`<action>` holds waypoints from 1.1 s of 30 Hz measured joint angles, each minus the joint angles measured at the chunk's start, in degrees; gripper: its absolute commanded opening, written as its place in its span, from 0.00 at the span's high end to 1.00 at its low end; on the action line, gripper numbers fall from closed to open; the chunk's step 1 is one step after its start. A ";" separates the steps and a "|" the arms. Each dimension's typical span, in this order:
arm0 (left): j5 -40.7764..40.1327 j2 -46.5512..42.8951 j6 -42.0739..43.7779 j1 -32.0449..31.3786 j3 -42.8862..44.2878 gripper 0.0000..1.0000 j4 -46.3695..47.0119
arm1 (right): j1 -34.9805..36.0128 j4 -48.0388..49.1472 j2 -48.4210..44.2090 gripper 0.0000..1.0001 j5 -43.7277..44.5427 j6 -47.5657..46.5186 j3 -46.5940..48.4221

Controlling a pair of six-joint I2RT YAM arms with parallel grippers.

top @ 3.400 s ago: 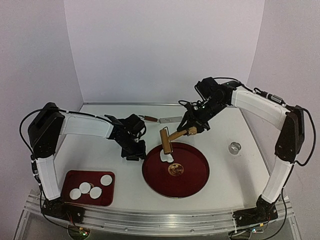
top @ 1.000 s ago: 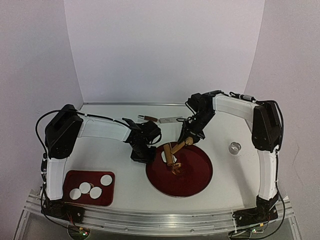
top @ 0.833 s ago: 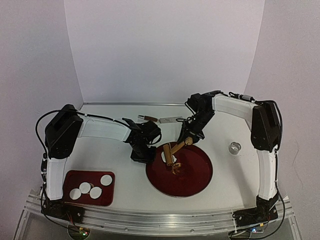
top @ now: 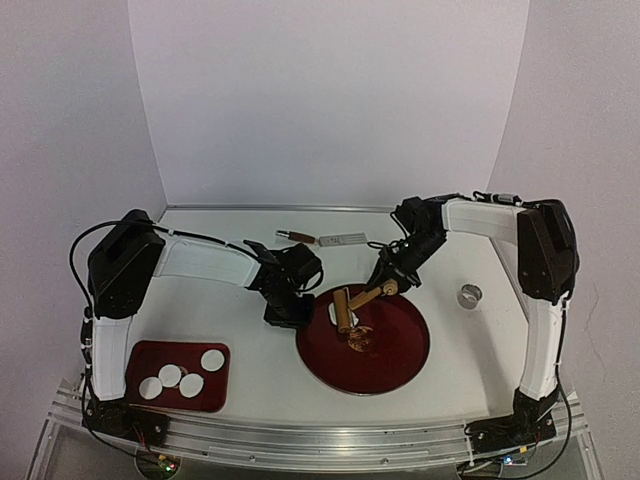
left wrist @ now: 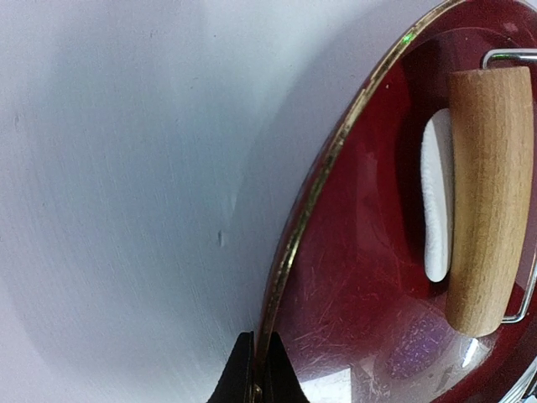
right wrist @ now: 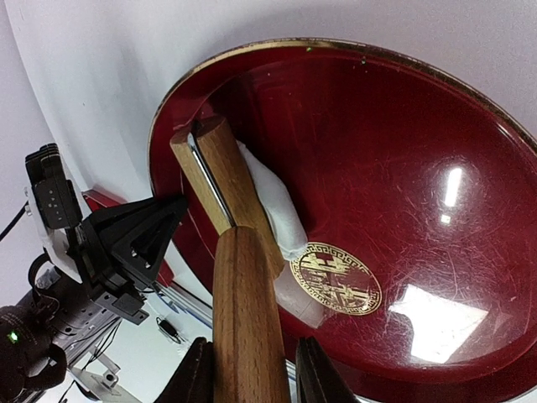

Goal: Roll out the dumpling wrappers from the dough

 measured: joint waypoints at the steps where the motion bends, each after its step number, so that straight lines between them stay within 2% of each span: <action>1: 0.05 -0.06 -0.09 0.02 -0.20 1.00 0.20 | -0.15 0.23 -0.18 1.00 -0.20 -0.03 -0.41; 33: 1.30 -0.94 -0.38 0.17 -2.68 1.00 4.34 | -5.51 4.08 -7.30 1.00 -2.34 -1.39 -11.73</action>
